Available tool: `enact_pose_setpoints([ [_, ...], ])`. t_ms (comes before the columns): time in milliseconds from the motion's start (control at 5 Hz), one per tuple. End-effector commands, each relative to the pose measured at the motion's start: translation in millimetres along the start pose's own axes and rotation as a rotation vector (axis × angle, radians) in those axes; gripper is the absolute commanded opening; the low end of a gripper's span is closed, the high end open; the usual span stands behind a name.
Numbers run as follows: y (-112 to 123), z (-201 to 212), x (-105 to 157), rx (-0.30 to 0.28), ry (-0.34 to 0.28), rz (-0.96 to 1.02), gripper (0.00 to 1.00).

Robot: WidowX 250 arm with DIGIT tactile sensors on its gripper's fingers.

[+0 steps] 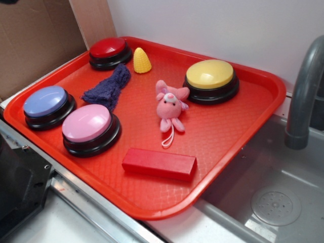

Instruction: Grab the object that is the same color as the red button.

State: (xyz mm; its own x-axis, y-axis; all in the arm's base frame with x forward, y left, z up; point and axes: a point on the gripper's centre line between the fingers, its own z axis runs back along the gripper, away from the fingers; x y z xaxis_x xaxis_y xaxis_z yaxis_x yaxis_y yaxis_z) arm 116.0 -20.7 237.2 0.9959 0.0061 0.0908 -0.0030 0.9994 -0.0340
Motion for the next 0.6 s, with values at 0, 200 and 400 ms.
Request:
enact_pose_setpoints([
  [0, 0, 0, 0, 0.0, 0.0, 0.0, 1.0],
  [200, -28, -11, 9, 0.011, -0.052, -0.253, 1.0],
  [400, -43, -35, 14, 0.012, -0.032, -0.505, 1.0],
])
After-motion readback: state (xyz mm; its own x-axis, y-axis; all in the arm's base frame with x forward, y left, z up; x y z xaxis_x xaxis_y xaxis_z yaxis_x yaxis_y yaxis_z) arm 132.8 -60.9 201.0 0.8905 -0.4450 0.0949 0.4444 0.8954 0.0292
